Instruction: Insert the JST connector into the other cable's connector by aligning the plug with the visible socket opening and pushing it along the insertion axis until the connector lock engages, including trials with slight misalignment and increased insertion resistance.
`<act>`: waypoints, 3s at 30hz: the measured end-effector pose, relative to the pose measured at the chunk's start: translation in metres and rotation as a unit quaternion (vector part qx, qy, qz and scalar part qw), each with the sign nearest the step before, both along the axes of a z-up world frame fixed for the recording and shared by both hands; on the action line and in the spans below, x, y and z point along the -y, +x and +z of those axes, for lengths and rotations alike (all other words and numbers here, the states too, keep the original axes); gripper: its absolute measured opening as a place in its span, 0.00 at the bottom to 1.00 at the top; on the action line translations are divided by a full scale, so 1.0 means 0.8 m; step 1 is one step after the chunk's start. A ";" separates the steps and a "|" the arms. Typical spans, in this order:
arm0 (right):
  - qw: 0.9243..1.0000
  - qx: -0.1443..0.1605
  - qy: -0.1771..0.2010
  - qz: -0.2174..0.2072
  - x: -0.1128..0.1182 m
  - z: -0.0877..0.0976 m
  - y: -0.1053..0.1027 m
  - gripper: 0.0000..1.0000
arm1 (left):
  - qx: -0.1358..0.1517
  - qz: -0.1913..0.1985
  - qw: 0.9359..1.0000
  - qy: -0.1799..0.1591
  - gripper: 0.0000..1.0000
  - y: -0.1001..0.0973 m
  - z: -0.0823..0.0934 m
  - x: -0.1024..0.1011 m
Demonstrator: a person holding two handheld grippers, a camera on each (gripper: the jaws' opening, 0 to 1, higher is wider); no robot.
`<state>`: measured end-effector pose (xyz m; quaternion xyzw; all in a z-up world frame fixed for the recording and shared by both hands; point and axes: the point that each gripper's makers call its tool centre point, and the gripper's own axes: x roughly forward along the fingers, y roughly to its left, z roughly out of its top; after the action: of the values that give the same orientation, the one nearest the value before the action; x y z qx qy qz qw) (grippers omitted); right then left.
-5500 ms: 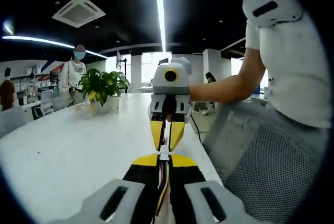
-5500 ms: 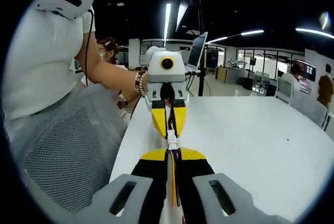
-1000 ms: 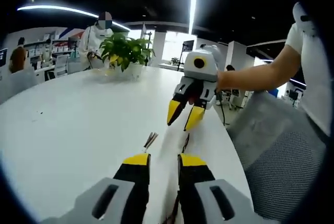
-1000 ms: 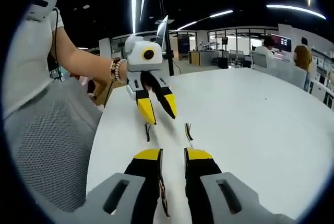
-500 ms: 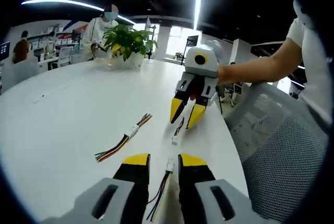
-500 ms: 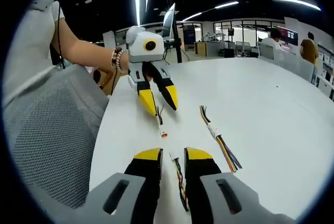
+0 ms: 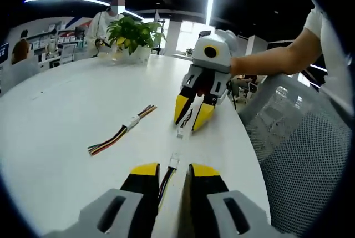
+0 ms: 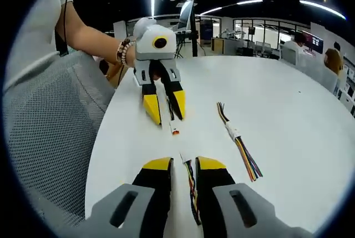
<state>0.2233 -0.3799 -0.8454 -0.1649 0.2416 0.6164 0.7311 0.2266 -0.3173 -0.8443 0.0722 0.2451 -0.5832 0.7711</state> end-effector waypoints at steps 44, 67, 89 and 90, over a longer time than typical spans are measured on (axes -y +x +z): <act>0.999 0.024 -0.022 0.009 -0.004 -0.003 0.006 0.03 | 0.076 -0.034 0.997 0.005 0.00 0.008 0.013 0.008; 0.998 0.057 0.016 -0.022 -0.027 0.049 0.022 0.02 | 0.116 -0.010 0.993 0.007 0.00 0.022 0.048 0.009; 0.999 0.040 0.022 -0.018 -0.034 0.047 0.017 0.03 | 0.155 -0.025 0.987 0.024 0.00 0.018 0.056 0.015; 0.999 0.040 0.022 -0.017 -0.035 0.047 0.017 0.03 | 0.154 -0.026 0.987 0.026 0.00 0.018 0.055 0.014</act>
<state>0.2365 -0.3521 -0.8077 -0.1694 0.2011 0.6016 0.7542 0.2407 -0.3286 -0.8007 0.1880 0.1365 -0.5780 0.7823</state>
